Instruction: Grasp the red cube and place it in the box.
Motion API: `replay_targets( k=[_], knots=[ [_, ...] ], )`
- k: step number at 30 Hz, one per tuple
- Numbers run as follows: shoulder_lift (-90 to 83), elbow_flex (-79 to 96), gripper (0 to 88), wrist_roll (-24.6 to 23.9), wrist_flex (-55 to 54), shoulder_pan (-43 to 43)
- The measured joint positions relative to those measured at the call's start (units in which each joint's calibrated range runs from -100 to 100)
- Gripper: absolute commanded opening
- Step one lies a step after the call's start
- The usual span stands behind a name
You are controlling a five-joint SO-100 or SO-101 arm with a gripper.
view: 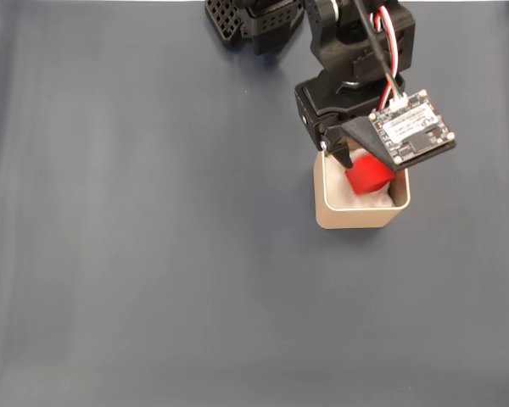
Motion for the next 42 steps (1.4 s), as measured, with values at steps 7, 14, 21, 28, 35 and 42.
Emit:
replay_targets(
  k=[7, 14, 21, 28, 35, 42],
  knots=[
    [0.0, 0.0, 38.3, 0.0, 0.0, 0.15],
    [0.0, 0.36, 39.2, 0.0, -1.3, 0.15],
    [0.0, 0.36, 38.9, 0.0, -1.62, 0.15],
    [0.0, 0.36, 17.5, 0.0, -1.62, 0.83],
    [-2.5, 2.19, 0.2, -0.2, -2.84, 2.93],
    [-2.67, 2.19, 0.2, -0.78, -3.25, 6.69]
  ],
)
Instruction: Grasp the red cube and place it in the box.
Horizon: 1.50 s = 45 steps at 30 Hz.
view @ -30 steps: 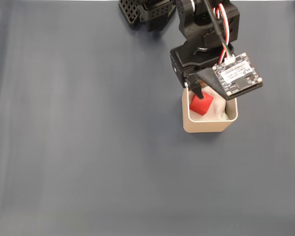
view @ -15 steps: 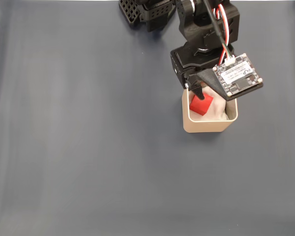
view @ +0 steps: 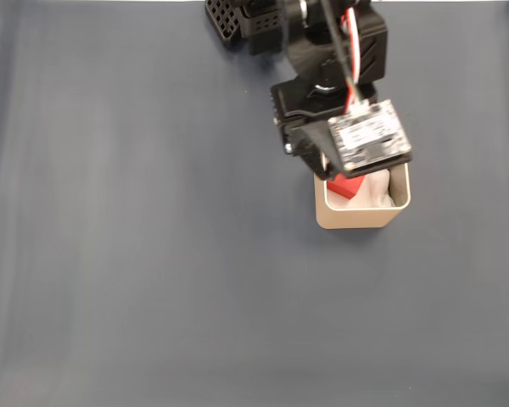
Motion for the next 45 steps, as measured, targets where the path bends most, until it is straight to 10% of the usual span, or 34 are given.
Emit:
replay_targets(
  k=[45],
  knots=[
    [-50.11, 67.03, 0.2, 1.47, -12.27, 12.63]
  ],
)
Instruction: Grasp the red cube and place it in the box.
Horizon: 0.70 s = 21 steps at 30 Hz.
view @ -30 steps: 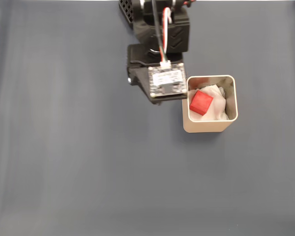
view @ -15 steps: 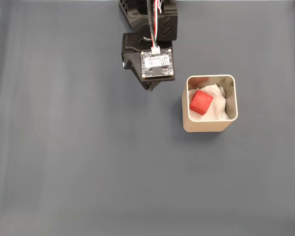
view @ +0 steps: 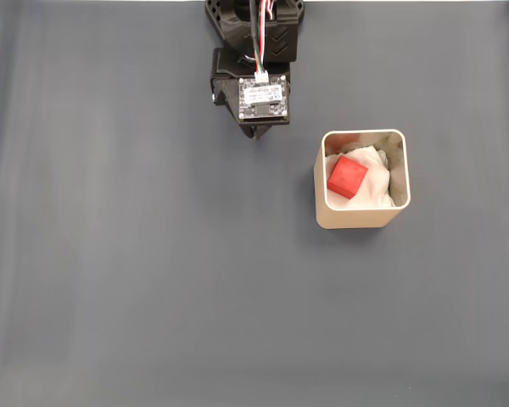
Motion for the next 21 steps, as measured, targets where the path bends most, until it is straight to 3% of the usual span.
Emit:
replay_targets(
  k=[10, 21],
  knots=[
    [-9.27, 9.56, 0.2, 0.15, 0.65, 1.88],
    [-15.6, 10.2, 0.2, 0.49, 16.08, 1.43]
  ],
)
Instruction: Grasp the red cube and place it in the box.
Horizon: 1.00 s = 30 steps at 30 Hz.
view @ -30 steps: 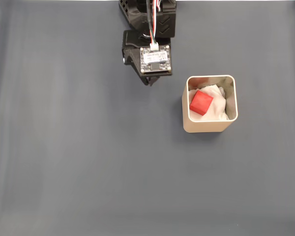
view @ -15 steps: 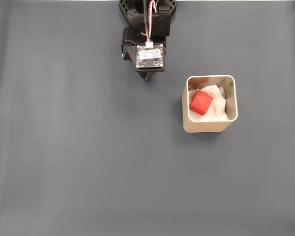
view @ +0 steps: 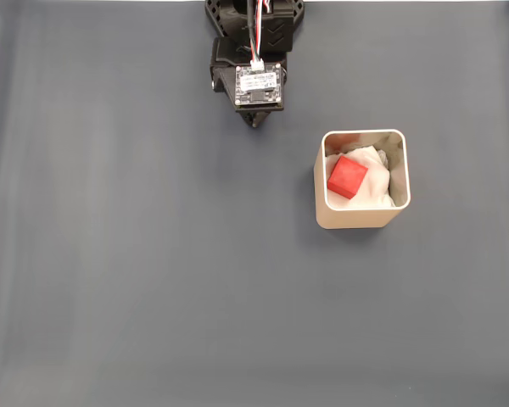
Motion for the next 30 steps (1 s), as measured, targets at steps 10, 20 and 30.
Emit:
replay_targets(
  k=[10, 20, 30],
  knots=[
    [-2.05, 0.0, 0.5, 1.03, 5.93, 0.75],
    [-2.23, 0.0, 0.5, 0.29, 6.01, 0.9],
    [-2.23, 0.0, 0.5, 0.34, 6.01, 0.9]
  ],
)
